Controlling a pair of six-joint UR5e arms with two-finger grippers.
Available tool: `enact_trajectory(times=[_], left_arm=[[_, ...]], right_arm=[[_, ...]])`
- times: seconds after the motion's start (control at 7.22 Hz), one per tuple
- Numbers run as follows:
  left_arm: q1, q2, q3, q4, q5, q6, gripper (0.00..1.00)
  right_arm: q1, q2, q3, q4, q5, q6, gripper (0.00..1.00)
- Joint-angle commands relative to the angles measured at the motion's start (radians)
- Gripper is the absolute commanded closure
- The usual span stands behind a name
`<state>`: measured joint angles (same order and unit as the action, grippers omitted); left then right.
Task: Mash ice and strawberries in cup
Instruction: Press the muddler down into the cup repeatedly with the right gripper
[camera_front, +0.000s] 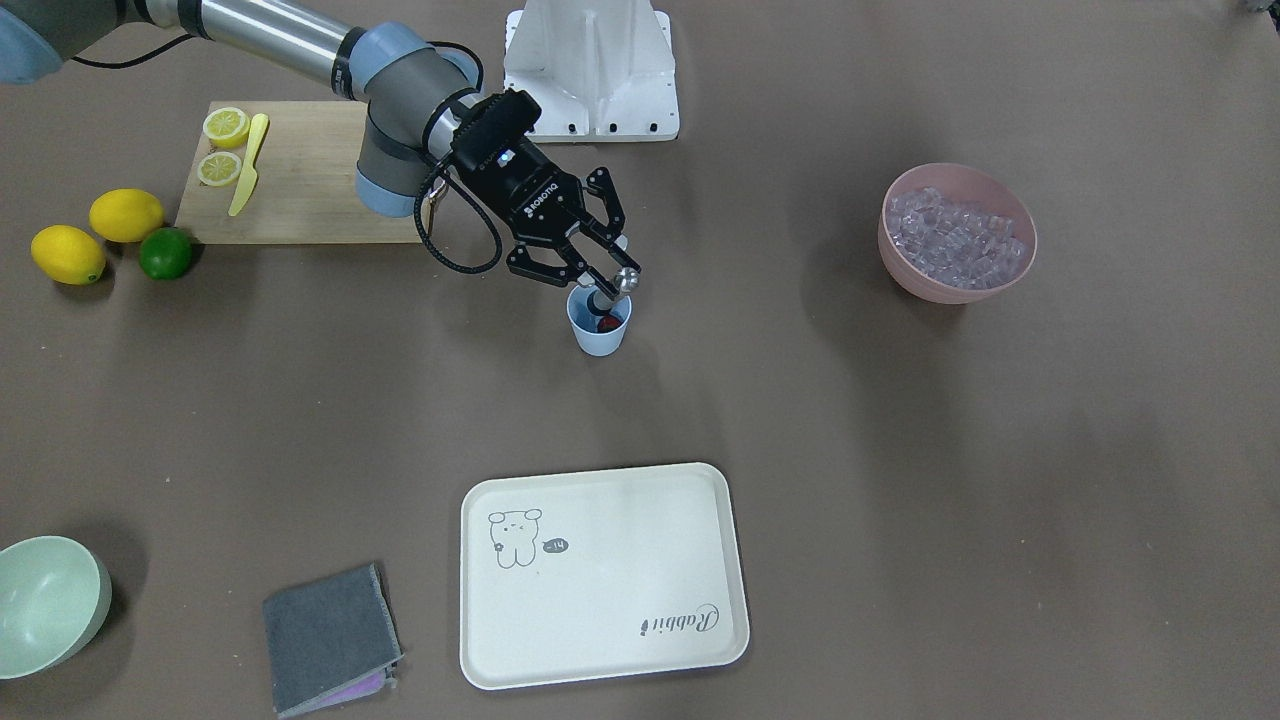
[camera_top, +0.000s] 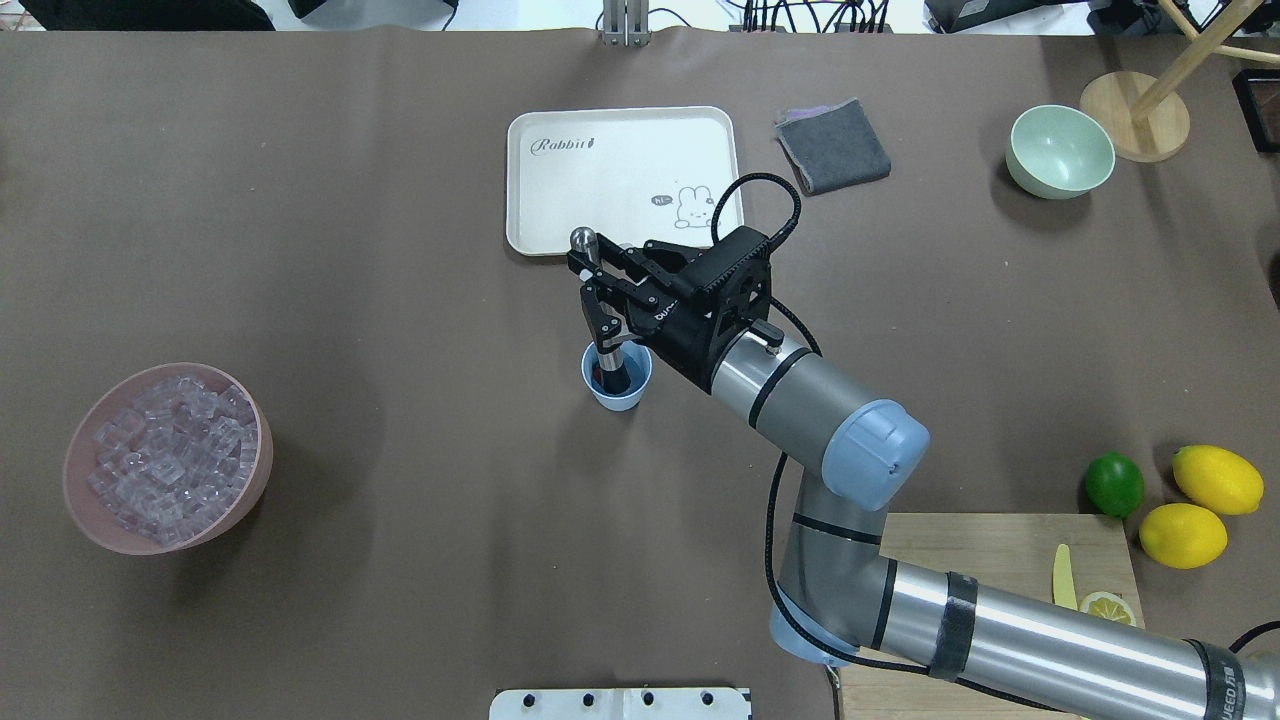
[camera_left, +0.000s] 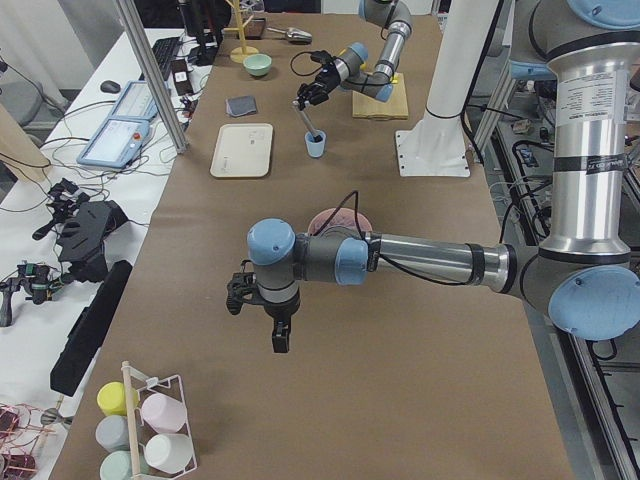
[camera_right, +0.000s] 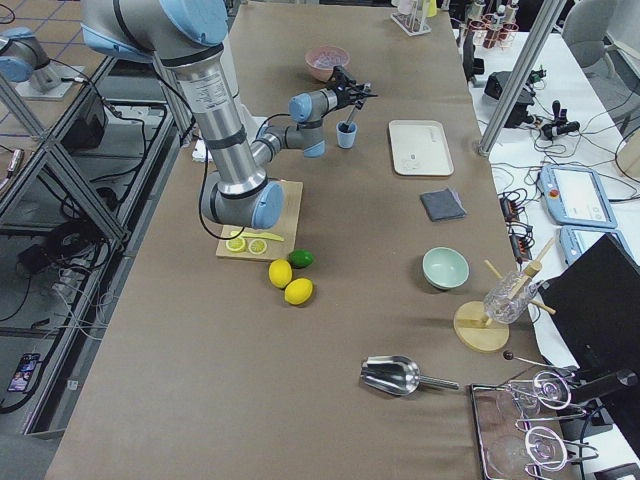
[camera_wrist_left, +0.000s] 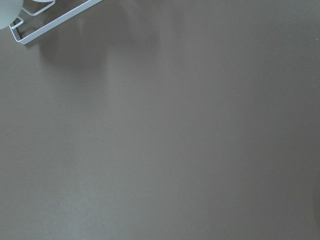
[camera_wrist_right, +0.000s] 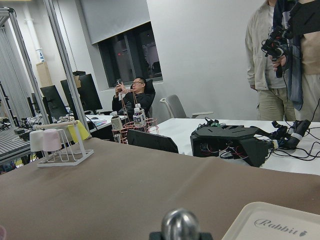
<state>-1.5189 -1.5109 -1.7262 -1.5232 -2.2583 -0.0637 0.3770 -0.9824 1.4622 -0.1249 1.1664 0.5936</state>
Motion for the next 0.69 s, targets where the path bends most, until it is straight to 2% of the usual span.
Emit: enact_trajectory(times=[0.0,0.55], left_arm=[[0.0,0.001,-0.001,0.0,0.0,-0.001,0.02],[0.0,0.0,-0.006,0.0,-0.001,-0.001,0.02]], right_arm=[[-0.003,0.005,-0.014,0.001,-0.002,0.0,1.0],[0.035,0.059,0.036,-0.002,0.001,0.0,1.0]])
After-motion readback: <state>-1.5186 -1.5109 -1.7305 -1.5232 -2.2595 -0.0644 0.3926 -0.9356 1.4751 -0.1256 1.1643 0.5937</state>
